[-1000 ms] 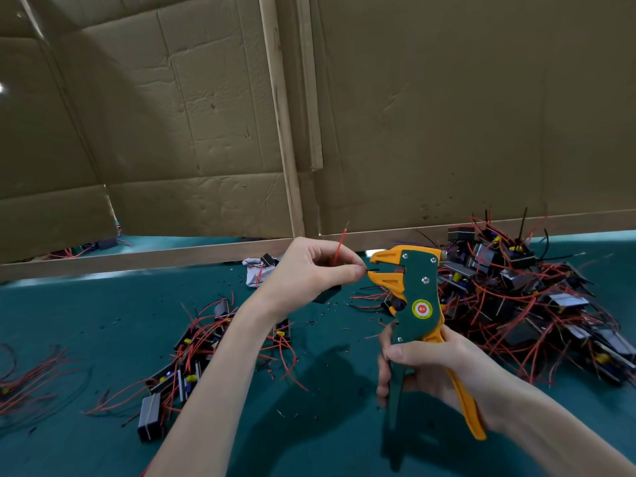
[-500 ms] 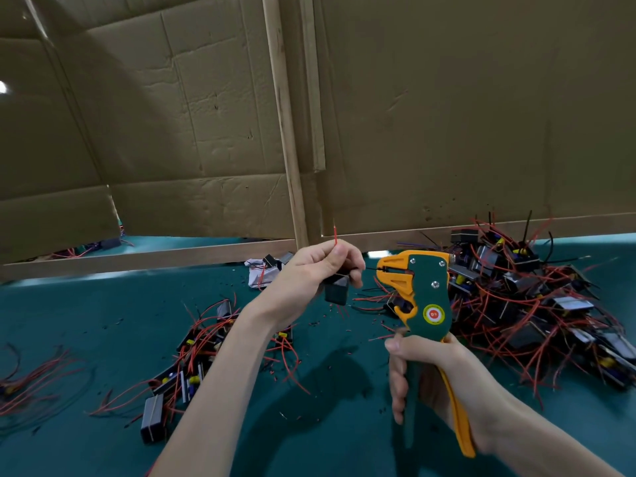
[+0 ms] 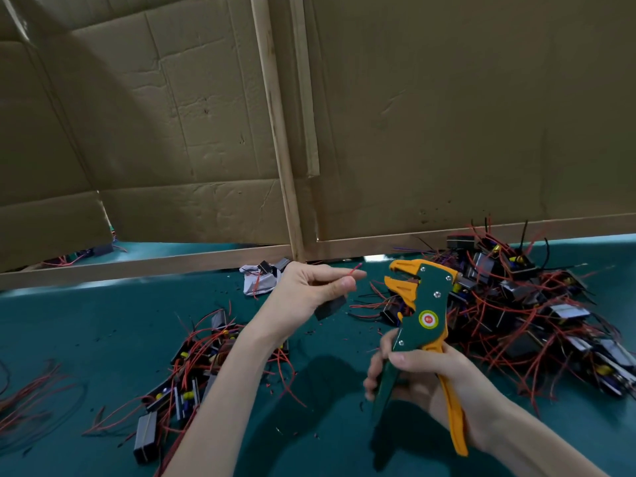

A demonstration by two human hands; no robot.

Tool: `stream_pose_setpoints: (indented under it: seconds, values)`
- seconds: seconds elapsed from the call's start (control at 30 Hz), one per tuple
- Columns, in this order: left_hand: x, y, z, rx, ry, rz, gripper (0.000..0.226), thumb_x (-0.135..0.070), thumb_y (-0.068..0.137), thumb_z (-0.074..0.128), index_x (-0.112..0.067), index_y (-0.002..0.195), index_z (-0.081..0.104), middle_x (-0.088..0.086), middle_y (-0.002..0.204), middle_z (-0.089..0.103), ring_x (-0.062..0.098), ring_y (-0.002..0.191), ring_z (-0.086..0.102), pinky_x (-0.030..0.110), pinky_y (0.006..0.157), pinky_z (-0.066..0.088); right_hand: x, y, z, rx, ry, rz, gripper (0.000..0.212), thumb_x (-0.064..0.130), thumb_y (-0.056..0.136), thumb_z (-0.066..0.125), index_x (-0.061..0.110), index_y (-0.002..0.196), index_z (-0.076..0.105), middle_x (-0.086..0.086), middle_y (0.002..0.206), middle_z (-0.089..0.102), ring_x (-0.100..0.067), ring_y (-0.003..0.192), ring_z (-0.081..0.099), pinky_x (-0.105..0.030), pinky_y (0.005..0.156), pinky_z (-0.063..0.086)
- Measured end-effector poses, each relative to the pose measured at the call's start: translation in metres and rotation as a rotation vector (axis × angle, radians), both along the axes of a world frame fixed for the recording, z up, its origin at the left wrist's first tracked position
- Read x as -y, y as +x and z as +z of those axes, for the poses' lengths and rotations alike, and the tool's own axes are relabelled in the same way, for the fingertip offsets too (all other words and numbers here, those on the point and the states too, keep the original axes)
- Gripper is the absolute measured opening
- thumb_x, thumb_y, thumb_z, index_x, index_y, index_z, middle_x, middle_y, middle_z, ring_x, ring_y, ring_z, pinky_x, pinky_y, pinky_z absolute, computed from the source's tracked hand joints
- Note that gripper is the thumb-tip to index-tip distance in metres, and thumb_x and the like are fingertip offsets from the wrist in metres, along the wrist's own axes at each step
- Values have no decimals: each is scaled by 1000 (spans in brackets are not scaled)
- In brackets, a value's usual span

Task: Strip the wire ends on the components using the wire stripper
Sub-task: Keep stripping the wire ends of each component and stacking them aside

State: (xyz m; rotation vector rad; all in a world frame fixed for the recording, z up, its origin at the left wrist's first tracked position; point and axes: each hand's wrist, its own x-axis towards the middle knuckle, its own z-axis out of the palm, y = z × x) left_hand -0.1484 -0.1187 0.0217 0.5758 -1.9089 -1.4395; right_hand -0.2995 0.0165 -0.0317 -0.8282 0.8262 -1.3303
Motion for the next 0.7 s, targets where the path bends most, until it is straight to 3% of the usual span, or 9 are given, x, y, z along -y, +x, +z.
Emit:
stream_pose_setpoints:
  seconds: [0.17,0.3,0.57,0.7]
  values:
    - [-1,-1,0,42,-112,28,17,-23,68,75,-25,84,79,11,83,74,16,73,58,21,63,47,-3,0,0,-14,17,52,16,2,68,68,-4,81,60,-34,90,64,-46,83,66,-48,72,56]
    - [0,-2,2,35,-206,18,14,-20,72,76,-20,85,79,-3,66,68,6,54,51,16,52,40,-3,-1,1,2,15,111,22,4,67,72,-4,83,59,-32,83,61,-44,78,63,-50,73,55]
    - [-1,3,8,187,-298,-3,6,-16,85,72,-18,85,77,-13,57,63,-3,49,49,10,49,36,0,-7,-3,-53,-20,163,21,10,69,73,0,84,63,-27,80,61,-39,74,62,-49,73,54]
    - [0,4,11,257,-374,41,11,-22,83,73,-30,76,75,-3,69,69,7,61,57,24,58,46,2,-9,-6,-79,-23,186,22,11,72,76,-1,86,63,-27,81,61,-39,75,62,-49,75,53]
